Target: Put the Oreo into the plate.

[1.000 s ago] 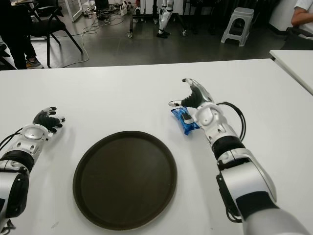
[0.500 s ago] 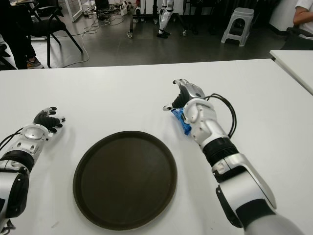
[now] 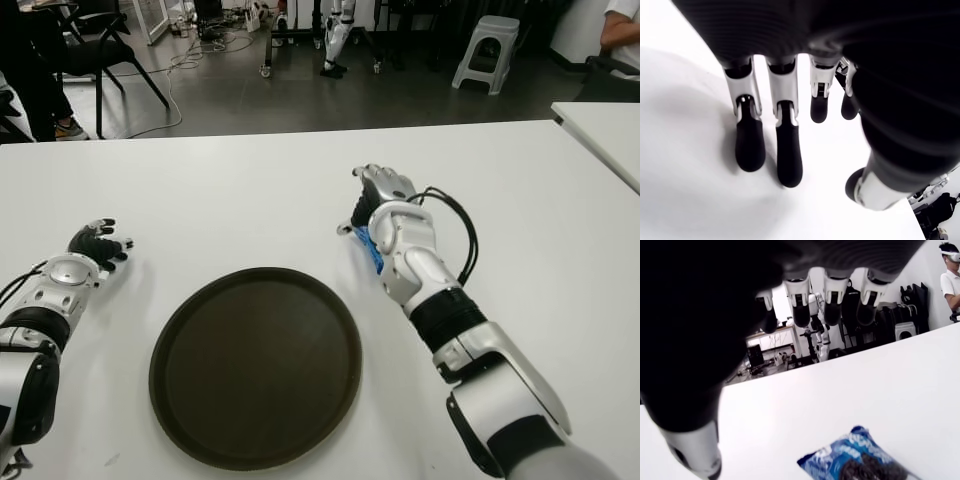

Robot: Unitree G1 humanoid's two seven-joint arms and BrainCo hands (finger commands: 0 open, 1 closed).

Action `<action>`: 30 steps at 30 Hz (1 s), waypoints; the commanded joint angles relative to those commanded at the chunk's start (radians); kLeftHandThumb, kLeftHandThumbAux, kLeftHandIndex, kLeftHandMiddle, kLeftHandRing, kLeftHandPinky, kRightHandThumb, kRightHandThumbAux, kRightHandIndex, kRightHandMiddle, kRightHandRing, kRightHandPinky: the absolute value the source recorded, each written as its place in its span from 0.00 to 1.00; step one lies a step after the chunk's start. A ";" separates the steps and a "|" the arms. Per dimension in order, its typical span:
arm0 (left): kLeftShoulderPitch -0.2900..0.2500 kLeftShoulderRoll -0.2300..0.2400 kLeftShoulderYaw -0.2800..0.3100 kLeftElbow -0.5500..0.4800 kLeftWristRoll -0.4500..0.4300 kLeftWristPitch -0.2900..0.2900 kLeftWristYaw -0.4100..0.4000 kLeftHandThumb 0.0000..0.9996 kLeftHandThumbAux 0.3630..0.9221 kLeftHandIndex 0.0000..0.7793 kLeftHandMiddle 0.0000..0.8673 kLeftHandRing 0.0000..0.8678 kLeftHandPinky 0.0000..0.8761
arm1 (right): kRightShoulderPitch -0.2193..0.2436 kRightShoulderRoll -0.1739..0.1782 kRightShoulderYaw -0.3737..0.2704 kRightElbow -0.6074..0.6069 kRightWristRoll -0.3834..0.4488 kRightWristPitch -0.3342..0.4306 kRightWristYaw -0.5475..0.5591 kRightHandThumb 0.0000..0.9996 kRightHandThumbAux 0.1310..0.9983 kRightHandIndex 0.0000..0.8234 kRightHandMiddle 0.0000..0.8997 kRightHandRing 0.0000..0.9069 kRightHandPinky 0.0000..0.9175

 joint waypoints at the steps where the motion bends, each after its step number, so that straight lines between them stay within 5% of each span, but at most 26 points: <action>1: 0.000 0.000 0.001 0.000 -0.001 0.000 0.000 0.19 0.72 0.10 0.13 0.18 0.21 | 0.000 0.000 0.004 -0.004 -0.004 0.006 0.008 0.00 0.74 0.05 0.06 0.05 0.03; 30: -0.004 -0.006 -0.003 -0.001 0.002 -0.004 -0.001 0.18 0.73 0.09 0.13 0.18 0.21 | -0.016 -0.003 0.052 -0.025 -0.070 0.075 0.100 0.00 0.76 0.06 0.05 0.06 0.04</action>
